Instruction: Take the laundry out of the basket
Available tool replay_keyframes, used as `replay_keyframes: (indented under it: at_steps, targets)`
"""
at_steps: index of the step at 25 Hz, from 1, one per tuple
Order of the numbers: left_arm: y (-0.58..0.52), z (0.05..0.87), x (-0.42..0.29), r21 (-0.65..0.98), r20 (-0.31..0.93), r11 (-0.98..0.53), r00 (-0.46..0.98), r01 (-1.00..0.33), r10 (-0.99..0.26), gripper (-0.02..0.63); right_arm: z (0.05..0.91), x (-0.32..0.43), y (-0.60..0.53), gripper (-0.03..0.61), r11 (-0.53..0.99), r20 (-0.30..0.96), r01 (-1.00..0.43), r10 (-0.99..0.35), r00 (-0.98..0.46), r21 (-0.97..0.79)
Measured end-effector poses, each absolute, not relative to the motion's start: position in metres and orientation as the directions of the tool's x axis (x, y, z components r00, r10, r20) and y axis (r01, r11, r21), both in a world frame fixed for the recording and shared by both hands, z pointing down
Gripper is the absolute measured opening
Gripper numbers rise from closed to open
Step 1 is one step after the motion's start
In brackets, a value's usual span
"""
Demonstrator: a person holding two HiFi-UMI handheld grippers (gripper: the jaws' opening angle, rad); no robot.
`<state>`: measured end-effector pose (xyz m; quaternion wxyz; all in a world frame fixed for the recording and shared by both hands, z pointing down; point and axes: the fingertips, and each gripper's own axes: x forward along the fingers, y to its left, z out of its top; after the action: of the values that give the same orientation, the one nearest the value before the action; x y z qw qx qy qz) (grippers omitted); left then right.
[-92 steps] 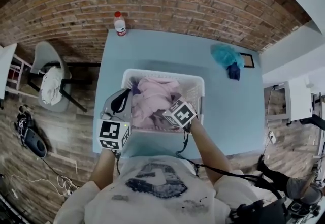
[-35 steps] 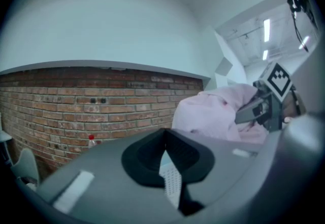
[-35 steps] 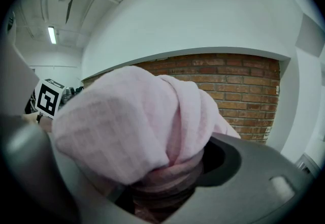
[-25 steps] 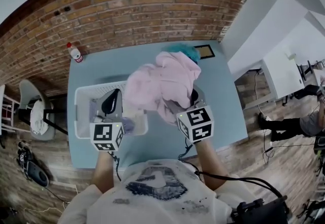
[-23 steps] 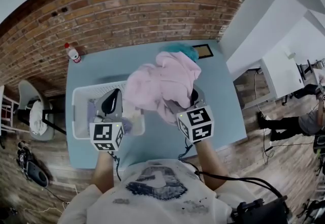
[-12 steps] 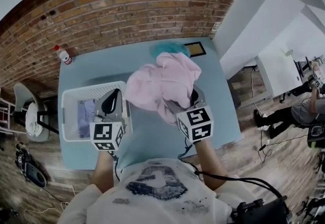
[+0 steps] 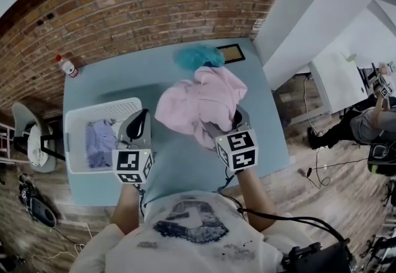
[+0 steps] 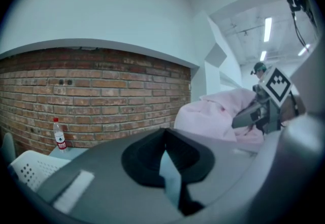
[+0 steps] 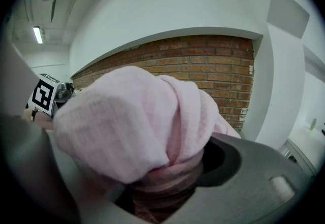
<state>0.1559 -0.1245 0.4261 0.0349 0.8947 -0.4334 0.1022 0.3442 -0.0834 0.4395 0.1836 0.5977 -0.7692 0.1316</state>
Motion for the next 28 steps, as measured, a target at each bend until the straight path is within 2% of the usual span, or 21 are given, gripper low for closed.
replay_keyframes:
  at_steps: [28]
  targets:
    - [-0.127,0.486,0.217,-0.023,0.304,-0.667,0.63,-0.745,-0.714,-0.008,0.619,0.375,-0.084,0.348,0.215,0.652,-0.974,-0.729,-0.207,-0.069]
